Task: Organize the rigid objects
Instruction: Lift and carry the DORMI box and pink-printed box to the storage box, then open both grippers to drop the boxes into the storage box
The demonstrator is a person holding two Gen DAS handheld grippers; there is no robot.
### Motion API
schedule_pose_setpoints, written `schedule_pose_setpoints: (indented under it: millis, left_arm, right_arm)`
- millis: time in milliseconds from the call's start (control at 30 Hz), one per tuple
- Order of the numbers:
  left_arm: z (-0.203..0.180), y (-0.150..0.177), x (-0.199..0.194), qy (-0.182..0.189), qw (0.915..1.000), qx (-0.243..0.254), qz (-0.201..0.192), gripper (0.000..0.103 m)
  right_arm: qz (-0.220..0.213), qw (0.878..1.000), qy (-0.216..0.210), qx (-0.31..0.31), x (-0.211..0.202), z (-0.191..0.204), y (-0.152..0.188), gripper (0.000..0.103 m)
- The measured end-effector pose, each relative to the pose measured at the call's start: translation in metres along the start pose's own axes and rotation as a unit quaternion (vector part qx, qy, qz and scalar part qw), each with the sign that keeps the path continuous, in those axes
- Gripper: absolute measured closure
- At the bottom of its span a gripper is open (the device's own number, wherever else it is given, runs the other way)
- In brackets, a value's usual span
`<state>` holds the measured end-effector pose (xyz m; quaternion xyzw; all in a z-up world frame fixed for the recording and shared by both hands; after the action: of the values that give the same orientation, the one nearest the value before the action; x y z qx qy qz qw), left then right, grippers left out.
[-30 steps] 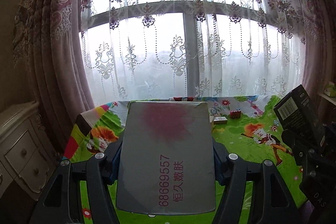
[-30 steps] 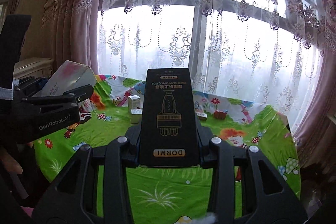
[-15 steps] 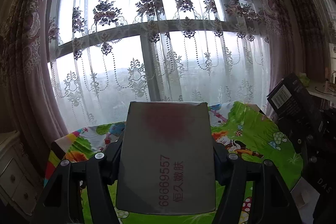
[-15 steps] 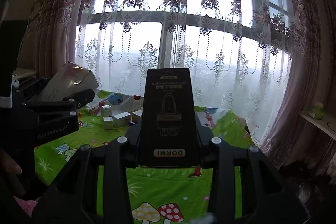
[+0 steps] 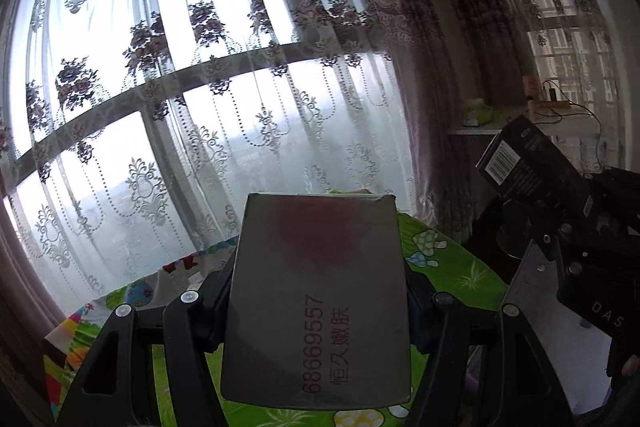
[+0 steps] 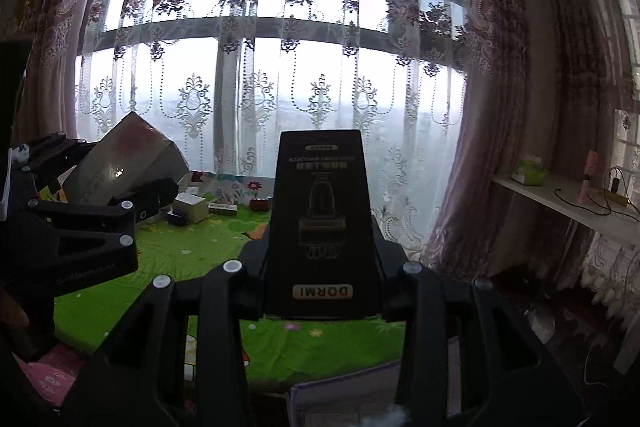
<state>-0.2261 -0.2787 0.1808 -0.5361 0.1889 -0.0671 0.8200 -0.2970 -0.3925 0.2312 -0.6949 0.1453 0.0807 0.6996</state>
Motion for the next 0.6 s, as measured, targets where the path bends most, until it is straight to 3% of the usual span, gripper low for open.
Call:
schedule_pose_setpoints:
  millis: [267, 600]
  left_arm:
    - [-0.083, -0.006, 0.001, 0.11, 0.9925, 0.052, 0.014, 0.036]
    - [-0.164, 0.009, 0.007, 0.216, 0.9683, 0.108, 0.065, 0.036]
  right_arm:
    - [0.033, 0.996, 0.067, 0.052, -0.02, -0.065, 0.033, 0.06]
    - [0.103, 0.977, 0.144, 0.121, -0.041, -0.133, 0.085, 0.06]
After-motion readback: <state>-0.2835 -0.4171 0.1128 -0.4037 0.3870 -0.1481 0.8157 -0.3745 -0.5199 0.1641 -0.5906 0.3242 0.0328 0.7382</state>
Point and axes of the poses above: each gripper's, at about its wrist camera, not at the fingertips, and x roughly the way its jaws point, z to its left, y to its underside, the point moved 5 cm from there along x, roughly the way its jaws point, and after that the axes turned 9 degrees about -y, right-handed, at the moved point
